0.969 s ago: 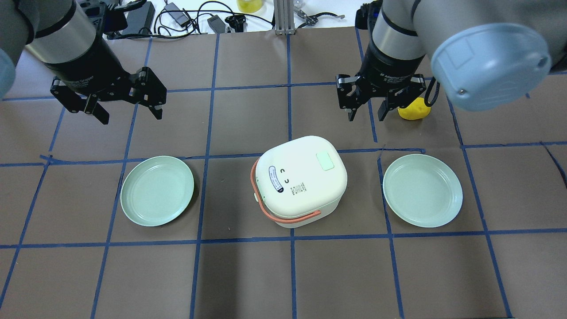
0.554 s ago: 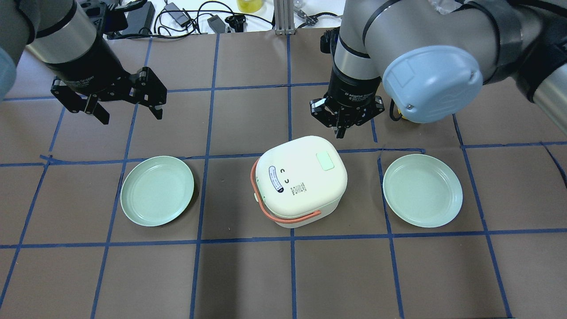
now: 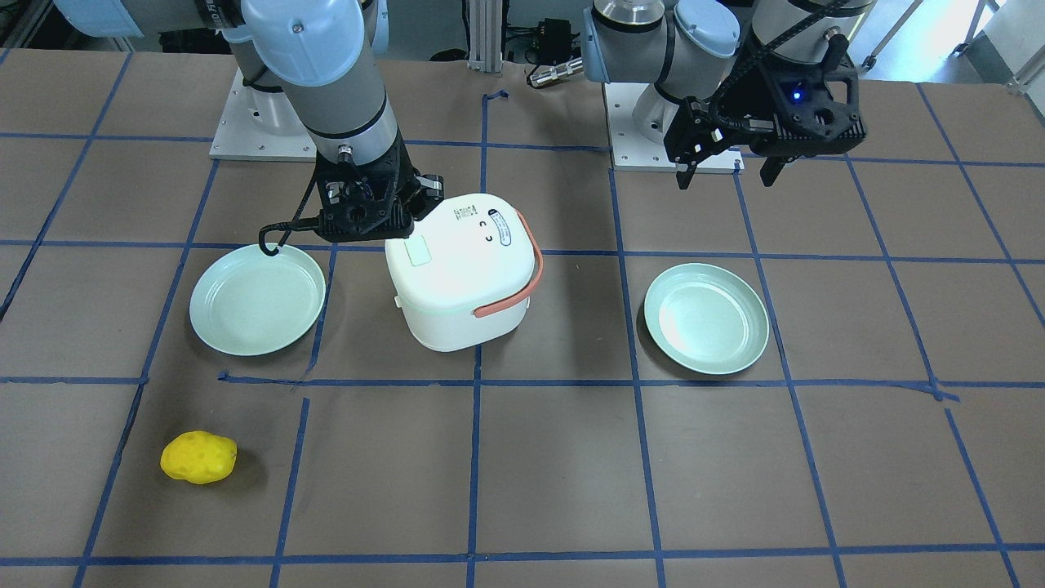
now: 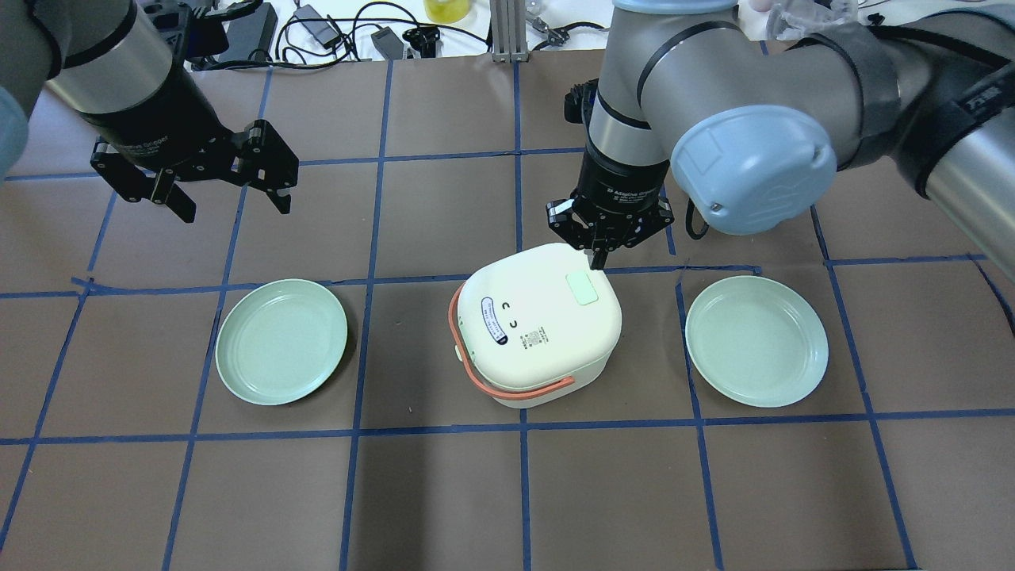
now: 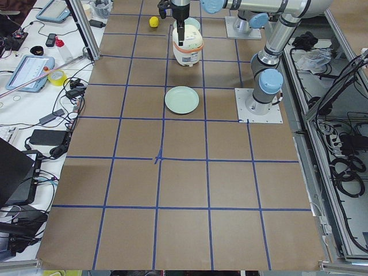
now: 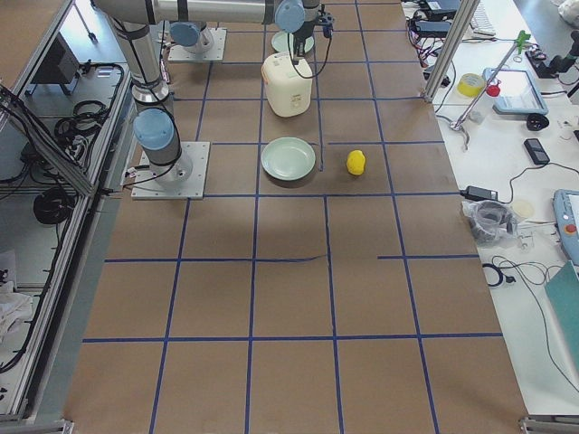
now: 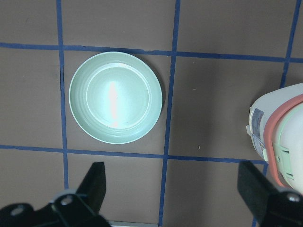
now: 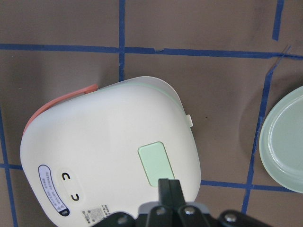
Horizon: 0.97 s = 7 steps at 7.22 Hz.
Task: Press rice cooker button
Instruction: 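Lower the right gripper and press down on the green button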
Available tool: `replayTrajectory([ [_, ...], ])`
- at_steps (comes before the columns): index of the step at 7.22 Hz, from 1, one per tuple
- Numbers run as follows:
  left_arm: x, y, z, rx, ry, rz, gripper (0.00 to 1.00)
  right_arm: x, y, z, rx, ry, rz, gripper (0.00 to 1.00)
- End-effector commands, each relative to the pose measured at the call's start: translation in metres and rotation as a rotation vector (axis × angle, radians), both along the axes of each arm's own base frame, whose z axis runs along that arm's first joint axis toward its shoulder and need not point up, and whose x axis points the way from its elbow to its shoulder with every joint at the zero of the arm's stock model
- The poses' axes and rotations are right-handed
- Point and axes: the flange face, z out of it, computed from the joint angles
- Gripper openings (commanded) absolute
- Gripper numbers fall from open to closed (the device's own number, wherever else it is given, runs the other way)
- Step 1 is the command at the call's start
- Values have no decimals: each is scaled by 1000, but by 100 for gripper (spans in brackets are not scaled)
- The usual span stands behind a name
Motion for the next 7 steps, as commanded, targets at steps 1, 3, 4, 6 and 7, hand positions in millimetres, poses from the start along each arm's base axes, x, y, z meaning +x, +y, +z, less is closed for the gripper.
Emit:
replayTrajectory([
  [1,0,0,0,0,0,0,100,0,2,-12,24,3,4,0],
  [3,0,0,0,1,0,0,100,2,1,-22,48,-16,5,0],
  [4,0,0,0,0,0,0,100,3,0,-25,47,-19,11,0],
  [6,0,0,0,0,0,0,100,5,-1,-28,44,-36,11,0],
  [7,0,0,0,1,0,0,100,5,-2,-29,47,-37,11,0],
])
